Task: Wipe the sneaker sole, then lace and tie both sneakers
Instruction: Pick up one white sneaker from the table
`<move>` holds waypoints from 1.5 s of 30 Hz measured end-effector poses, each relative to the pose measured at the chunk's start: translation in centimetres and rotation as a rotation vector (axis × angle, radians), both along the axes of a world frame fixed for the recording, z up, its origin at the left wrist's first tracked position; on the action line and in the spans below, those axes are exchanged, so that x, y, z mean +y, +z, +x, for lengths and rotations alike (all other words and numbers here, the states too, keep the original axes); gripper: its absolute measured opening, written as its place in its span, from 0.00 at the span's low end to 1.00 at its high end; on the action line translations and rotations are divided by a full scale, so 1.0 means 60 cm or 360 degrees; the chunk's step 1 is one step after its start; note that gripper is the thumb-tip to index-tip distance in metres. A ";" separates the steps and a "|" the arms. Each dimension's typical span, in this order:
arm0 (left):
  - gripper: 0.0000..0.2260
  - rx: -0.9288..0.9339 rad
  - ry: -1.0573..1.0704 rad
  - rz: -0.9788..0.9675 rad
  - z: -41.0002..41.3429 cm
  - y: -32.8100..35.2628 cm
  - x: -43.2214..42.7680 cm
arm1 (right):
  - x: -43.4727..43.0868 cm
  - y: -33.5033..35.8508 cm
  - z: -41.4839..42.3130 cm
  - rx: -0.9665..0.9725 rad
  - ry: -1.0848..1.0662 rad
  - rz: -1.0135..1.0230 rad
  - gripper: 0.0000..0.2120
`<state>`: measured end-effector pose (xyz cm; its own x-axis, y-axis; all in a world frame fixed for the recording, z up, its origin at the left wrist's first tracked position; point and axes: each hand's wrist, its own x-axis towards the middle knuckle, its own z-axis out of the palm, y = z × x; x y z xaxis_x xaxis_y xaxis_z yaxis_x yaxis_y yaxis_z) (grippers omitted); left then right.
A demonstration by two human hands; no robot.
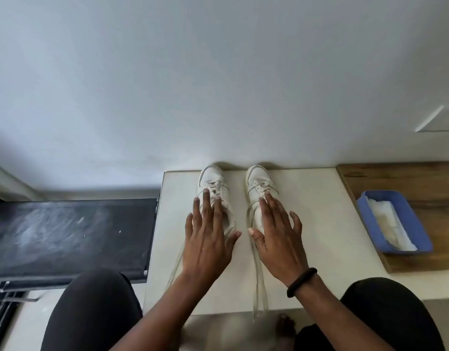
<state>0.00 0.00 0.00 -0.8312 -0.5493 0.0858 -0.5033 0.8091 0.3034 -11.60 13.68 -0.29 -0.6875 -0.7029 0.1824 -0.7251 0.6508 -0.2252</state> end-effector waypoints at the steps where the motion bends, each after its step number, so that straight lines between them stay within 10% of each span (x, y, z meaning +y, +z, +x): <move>1: 0.40 -0.0096 0.0042 0.0090 -0.002 -0.005 -0.003 | -0.004 -0.002 -0.001 -0.0022 0.0047 -0.0012 0.31; 12: 0.17 -0.0313 0.0107 0.0454 0.010 -0.024 -0.024 | -0.048 -0.037 0.033 0.0005 0.0320 0.0237 0.29; 21: 0.17 -0.0290 0.0201 0.0548 0.007 -0.015 -0.033 | -0.049 -0.029 0.041 -0.0065 0.0360 0.0224 0.23; 28: 0.08 -0.0114 0.0479 0.1497 0.045 0.022 -0.063 | -0.049 0.034 0.048 -0.0249 0.0606 0.0110 0.27; 35: 0.23 0.0307 0.0718 0.2635 0.109 0.021 -0.048 | -0.022 0.055 0.113 -0.0408 0.0690 -0.0043 0.25; 45: 0.16 0.0526 0.1030 0.2760 0.105 0.036 -0.039 | -0.013 0.041 0.152 -0.0198 0.0687 0.0088 0.36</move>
